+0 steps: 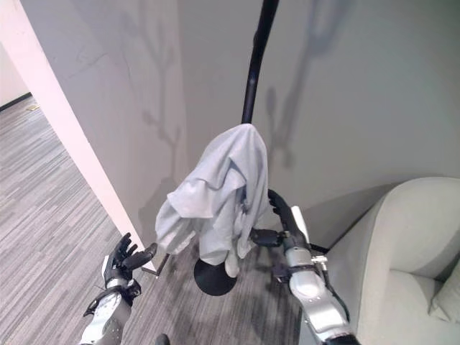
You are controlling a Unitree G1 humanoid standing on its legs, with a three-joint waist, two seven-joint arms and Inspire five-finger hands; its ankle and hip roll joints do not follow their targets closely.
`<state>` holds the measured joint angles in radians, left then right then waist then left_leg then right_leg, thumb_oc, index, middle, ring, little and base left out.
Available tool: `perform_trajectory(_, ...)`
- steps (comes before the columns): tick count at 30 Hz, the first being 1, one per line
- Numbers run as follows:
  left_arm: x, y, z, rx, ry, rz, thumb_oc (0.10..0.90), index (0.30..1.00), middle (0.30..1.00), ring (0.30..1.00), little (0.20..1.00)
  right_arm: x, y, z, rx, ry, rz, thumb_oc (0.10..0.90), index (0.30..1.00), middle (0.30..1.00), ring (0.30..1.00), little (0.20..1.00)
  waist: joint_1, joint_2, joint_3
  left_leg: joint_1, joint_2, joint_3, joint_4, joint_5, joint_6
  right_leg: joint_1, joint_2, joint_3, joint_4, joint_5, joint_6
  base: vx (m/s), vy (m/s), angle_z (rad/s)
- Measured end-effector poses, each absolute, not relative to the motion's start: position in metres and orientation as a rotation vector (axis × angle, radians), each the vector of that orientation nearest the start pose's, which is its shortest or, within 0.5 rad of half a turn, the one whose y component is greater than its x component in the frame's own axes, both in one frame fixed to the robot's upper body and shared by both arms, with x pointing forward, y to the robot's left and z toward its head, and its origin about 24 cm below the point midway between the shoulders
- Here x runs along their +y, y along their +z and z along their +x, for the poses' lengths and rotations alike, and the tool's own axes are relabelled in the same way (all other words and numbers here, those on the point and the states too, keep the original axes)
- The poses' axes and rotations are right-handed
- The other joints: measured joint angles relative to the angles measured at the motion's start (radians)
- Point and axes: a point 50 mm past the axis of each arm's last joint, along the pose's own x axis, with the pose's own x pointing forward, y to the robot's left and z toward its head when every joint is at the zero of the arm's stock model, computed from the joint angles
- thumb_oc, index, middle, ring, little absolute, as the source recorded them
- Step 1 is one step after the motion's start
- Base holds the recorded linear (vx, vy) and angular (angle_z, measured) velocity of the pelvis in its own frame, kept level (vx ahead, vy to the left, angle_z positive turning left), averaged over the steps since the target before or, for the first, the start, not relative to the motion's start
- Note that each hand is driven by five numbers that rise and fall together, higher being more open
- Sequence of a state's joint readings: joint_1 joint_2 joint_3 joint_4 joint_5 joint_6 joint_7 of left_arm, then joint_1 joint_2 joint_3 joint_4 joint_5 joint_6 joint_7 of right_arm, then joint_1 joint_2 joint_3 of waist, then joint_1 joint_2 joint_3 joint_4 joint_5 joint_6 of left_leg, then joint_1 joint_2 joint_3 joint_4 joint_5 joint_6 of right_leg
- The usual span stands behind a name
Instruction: Hang the clothes on the sofa on the clothes rack.
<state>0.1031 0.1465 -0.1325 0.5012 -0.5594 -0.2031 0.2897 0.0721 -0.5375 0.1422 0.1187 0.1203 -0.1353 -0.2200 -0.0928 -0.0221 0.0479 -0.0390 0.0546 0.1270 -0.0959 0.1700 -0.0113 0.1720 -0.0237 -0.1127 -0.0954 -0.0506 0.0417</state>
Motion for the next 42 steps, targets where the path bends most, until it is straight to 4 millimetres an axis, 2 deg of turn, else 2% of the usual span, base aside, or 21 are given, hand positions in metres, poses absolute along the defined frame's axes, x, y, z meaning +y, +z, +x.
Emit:
perform_trajectory(7,0.205,-0.085,0.171,0.487,0.467,-0.333,0.800,0.900,0.900,0.900,0.900,-0.256,0.032,0.219,0.060,-0.118,-0.418,0.800,0.900,0.900,0.900,0.900,-0.002,-0.001,0.000,0.001,-0.001,0.005,0.000,0.000,0.000,-0.002,-0.002,0.006,0.000,0.001,0.000,0.00,0.002,-0.02)
perform_trajectory(11,0.207,-0.087,0.168,0.486,0.482,-0.399,0.800,0.900,0.900,0.900,0.900,-0.261,0.030,0.214,0.077,-0.112,-0.314,0.800,0.900,0.900,0.900,0.900,-0.002,-0.004,0.000,0.001,-0.001,0.006,0.000,0.000,0.000,-0.002,-0.002,0.007,0.000,0.001,0.000,0.00,0.000,0.00)
perform_trajectory(12,0.208,-0.087,0.166,0.484,0.494,-0.431,0.800,0.900,0.900,0.900,0.900,-0.261,0.028,0.214,0.081,-0.108,-0.256,0.800,0.900,0.900,0.900,0.900,-0.003,-0.005,-0.001,0.001,-0.001,0.006,0.000,0.000,0.000,-0.003,-0.002,0.007,0.000,0.001,0.000,0.00,0.000,0.00)
perform_trajectory(13,0.211,-0.092,0.163,0.485,0.510,-0.479,0.800,0.900,0.900,0.900,0.900,-0.260,0.023,0.210,0.090,-0.095,-0.071,0.800,0.900,0.900,0.900,0.900,-0.004,-0.009,-0.003,0.001,0.000,0.008,0.000,0.000,0.000,-0.003,-0.002,0.008,0.000,0.001,0.000,0.00,0.000,0.00)
perform_trajectory(14,0.212,-0.097,0.156,0.506,0.517,-0.485,0.800,0.900,0.900,0.900,0.900,-0.260,0.020,0.208,0.092,-0.084,0.022,0.800,0.900,0.900,0.900,0.900,-0.004,-0.010,-0.004,0.001,-0.001,0.009,0.000,-0.001,0.000,-0.004,-0.002,0.008,0.000,0.001,0.000,0.00,0.005,-0.04)
perform_trajectory(15,0.215,-0.107,0.147,0.543,0.530,-0.497,0.800,0.900,0.900,0.900,0.900,-0.258,0.007,0.204,0.096,-0.106,0.189,0.800,0.900,0.900,0.900,0.900,-0.006,-0.017,-0.015,0.001,0.000,0.013,0.000,-0.002,0.000,-0.004,-0.002,0.010,0.000,0.001,0.000,0.01,0.009,-0.03)
perform_trajectory(19,0.215,-0.130,0.121,0.670,0.584,-0.547,0.800,0.900,0.900,0.900,0.900,-0.254,-0.009,0.196,0.108,-0.142,0.416,0.800,0.900,0.900,0.900,0.900,-0.005,-0.022,-0.022,0.000,-0.002,0.019,0.000,-0.004,-0.003,-0.007,-0.005,0.013,0.000,0.001,0.000,0.00,0.002,-0.01)
perform_trajectory(20,0.216,-0.143,0.104,0.747,0.635,-0.564,0.800,0.900,0.900,0.900,0.900,-0.251,-0.015,0.194,0.083,-0.191,0.556,0.800,0.900,0.900,0.900,0.900,-0.007,-0.023,-0.027,0.002,-0.003,0.021,0.000,-0.005,-0.002,-0.005,-0.006,0.014,0.000,0.000,0.001,0.00,0.000,0.00)
perform_trajectory(22,0.216,-0.148,0.096,0.783,0.664,-0.568,0.800,0.900,0.900,0.900,0.900,-0.250,-0.016,0.193,0.075,-0.202,0.592,0.800,0.900,0.900,0.900,0.900,-0.007,-0.023,-0.028,0.002,-0.003,0.022,0.000,-0.006,-0.001,-0.006,-0.007,0.014,0.000,0.000,0.001,0.01,0.007,-0.02)
perform_trajectory(23,0.219,-0.157,0.076,0.851,0.742,-0.594,0.800,0.900,0.900,0.900,0.900,-0.251,-0.016,0.193,0.046,-0.215,0.676,0.800,0.900,0.900,0.900,0.900,-0.007,-0.022,-0.029,0.002,-0.003,0.025,-0.001,-0.008,-0.001,-0.007,-0.008,0.017,0.000,-0.001,0.002,0.02,0.015,-0.03)
perform_trajectory(26,0.224,-0.165,0.044,0.955,0.825,-0.586,0.800,0.900,0.900,0.900,0.900,-0.258,-0.018,0.192,-0.002,-0.248,0.778,0.800,0.900,0.900,0.900,0.900,-0.007,-0.024,-0.040,0.003,-0.004,0.027,-0.001,-0.009,-0.001,-0.007,-0.009,0.020,0.000,0.000,0.002,0.00,0.006,-0.01)
perform_trajectory(30,0.224,-0.167,0.033,1.004,0.808,-0.554,0.800,0.900,0.900,0.900,0.900,-0.267,-0.040,0.186,0.023,-0.376,0.879,0.800,0.900,0.900,0.900,0.900,-0.002,-0.023,-0.055,0.005,-0.004,0.027,-0.001,-0.015,-0.006,-0.006,-0.009,0.022,0.000,-0.001,0.004,0.00,0.000,0.00)
perform_trajectory(32,0.222,-0.168,0.029,1.030,0.784,-0.542,0.800,0.900,0.900,0.900,0.900,-0.267,-0.065,0.171,0.081,-0.486,0.938,0.800,0.900,0.900,0.900,0.900,-0.005,-0.023,-0.064,0.007,-0.004,0.028,-0.001,-0.016,-0.006,-0.005,-0.010,0.026,0.000,-0.001,0.003,0.00,0.017,-0.06)
perform_trajectory(33,0.221,-0.170,0.026,1.053,0.777,-0.535,0.800,0.900,0.900,0.900,0.900,-0.263,-0.090,0.156,0.160,-0.589,0.984,0.800,0.900,0.900,0.900,0.900,-0.007,-0.027,-0.076,0.011,-0.004,0.028,-0.001,-0.016,-0.006,-0.002,-0.009,0.028,0.000,-0.001,0.003,0.00,0.000,0.00)
perform_trajectory(34,0.220,-0.170,0.028,1.054,0.764,-0.533,0.800,0.900,0.900,0.900,0.900,-0.261,-0.109,0.140,0.255,-0.676,1.007,0.800,0.900,0.900,0.900,0.900,-0.002,-0.029,-0.081,0.013,-0.005,0.028,-0.001,-0.017,-0.006,0.003,-0.010,0.028,0.000,-0.003,0.005,0.00,0.027,0.04)
perform_trajectory(35,0.218,-0.170,0.032,1.056,0.729,-0.524,0.800,0.900,0.900,0.900,0.900,-0.258,-0.124,0.118,0.352,-0.745,1.013,0.800,0.900,0.900,0.900,0.900,-0.001,-0.018,-0.075,0.013,-0.006,0.027,-0.001,-0.019,-0.008,0.003,-0.012,0.026,0.000,-0.005,0.008,0.00,0.038,0.03)
perform_trajectory(37,0.216,-0.171,0.033,1.093,0.676,-0.494,0.800,0.900,0.900,0.900,0.900,-0.246,-0.150,0.083,0.532,-0.874,1.024,0.800,0.900,0.900,0.900,0.900,-0.002,-0.014,-0.083,0.017,-0.007,0.028,0.000,-0.017,-0.004,0.005,-0.012,0.027,0.000,-0.003,0.005,0.00,0.015,-0.02)
perform_trajectory(39,0.212,-0.171,0.038,1.107,0.614,-0.467,0.800,0.900,0.900,0.900,0.900,-0.235,-0.165,0.047,0.711,-0.991,1.035,0.800,0.900,0.900,0.900,0.900,-0.002,-0.007,-0.082,0.017,-0.008,0.028,-0.001,-0.019,-0.005,0.005,-0.014,0.026,0.000,-0.005,0.007,0.00,0.000,0.00)
perform_trajectory(41,0.210,-0.172,0.042,1.108,0.575,-0.456,0.800,0.900,0.900,0.900,0.900,-0.226,-0.172,0.023,0.833,-1.068,1.039,0.800,0.900,0.900,0.900,0.900,-0.004,0.003,-0.080,0.017,-0.009,0.028,-0.001,-0.021,-0.007,0.005,-0.014,0.026,0.000,-0.006,0.009,0.00,0.000,0.00)
perform_trajectory(42,0.207,-0.172,0.047,1.114,0.543,-0.441,0.800,0.900,0.900,0.900,0.900,-0.220,-0.175,0.004,0.937,-1.135,1.041,0.800,0.900,0.900,0.900,0.900,-0.004,0.010,-0.081,0.018,-0.009,0.027,-0.001,-0.021,-0.007,0.006,-0.014,0.026,0.000,-0.007,0.011,0.00,0.000,0.00)
